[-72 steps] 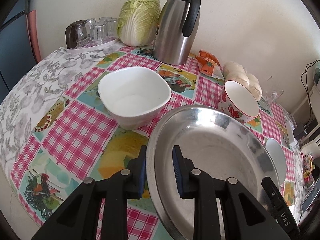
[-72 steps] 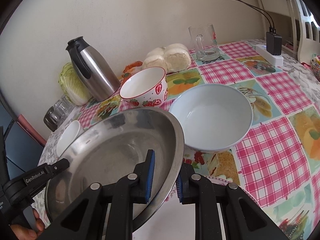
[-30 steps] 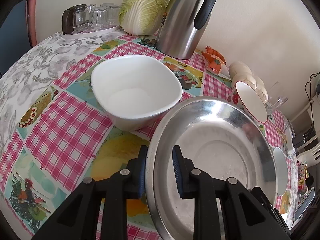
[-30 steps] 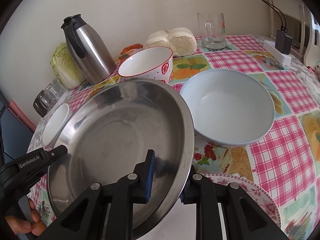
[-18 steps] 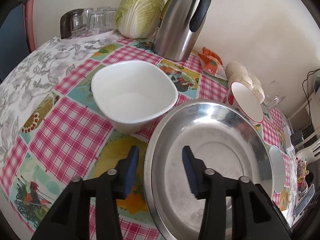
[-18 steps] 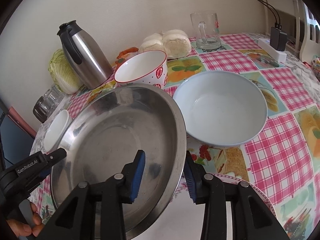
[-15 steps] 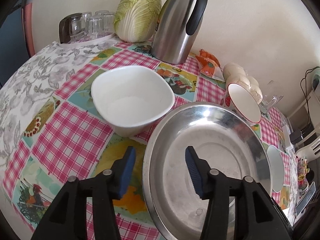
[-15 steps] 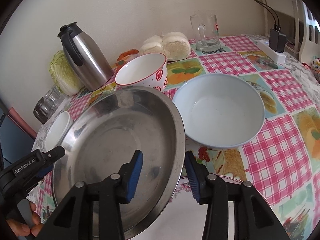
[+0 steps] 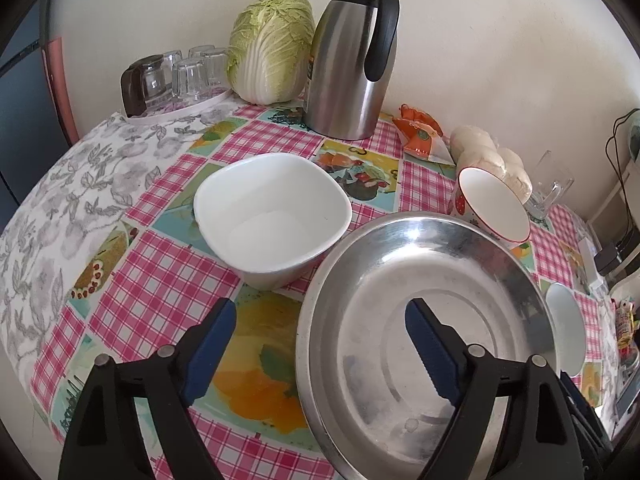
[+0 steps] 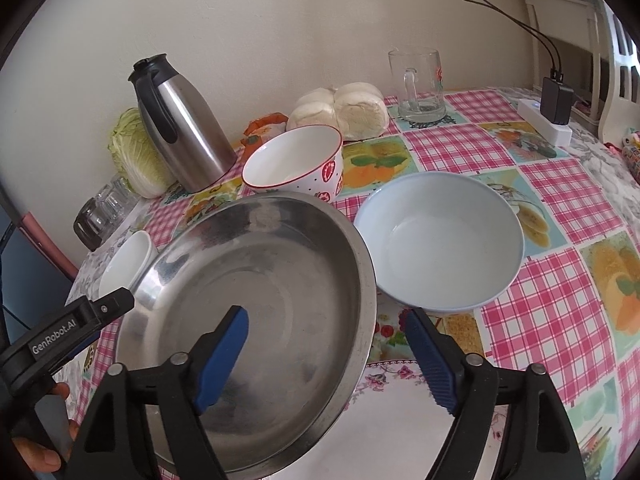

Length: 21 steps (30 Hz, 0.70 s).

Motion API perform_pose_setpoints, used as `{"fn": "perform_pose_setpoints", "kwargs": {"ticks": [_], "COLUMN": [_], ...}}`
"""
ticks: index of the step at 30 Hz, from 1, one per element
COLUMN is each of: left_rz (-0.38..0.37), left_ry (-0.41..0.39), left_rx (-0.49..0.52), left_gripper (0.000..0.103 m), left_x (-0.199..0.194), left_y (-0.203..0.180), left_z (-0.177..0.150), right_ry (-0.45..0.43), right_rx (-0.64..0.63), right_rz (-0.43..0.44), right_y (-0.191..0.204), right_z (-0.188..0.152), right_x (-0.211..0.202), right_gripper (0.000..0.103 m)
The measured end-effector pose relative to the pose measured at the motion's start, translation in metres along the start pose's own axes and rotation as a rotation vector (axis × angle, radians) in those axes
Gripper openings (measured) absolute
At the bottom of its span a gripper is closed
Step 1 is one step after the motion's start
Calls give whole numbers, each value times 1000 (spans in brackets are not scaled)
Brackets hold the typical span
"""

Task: Organize plates and bowls

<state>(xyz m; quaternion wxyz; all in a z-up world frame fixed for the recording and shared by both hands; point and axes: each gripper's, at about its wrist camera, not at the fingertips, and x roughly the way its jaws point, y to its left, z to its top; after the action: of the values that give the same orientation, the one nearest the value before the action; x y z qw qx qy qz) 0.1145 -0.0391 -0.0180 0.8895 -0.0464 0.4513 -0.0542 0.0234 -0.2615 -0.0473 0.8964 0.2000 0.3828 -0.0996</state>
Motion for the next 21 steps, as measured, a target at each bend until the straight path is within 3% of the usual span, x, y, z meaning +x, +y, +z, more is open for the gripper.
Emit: {"fn": "perform_pose_setpoints", "kwargs": {"ticks": [3,4,14,21], "left_rz": [22,29,84,92], "left_ry": [-4,-6,-10,-8], "left_rx": [1,0,0,14], "left_gripper": [98,101,102,102], "left_x": [0,0,-8,-17], "left_y": [1,2,3,-5], "left_z": [0,0,-2,-5], "right_ry": [-13,-21,-59,-72], "right_rx": [-8,-13,-49,-51], "right_rz": [-19,-34,-129,-135], "right_y": [1,2,1,-1], "right_z": [0,1,4,8], "right_x": [-2,-4,-19,-33], "right_gripper": [94,103,103,103]}}
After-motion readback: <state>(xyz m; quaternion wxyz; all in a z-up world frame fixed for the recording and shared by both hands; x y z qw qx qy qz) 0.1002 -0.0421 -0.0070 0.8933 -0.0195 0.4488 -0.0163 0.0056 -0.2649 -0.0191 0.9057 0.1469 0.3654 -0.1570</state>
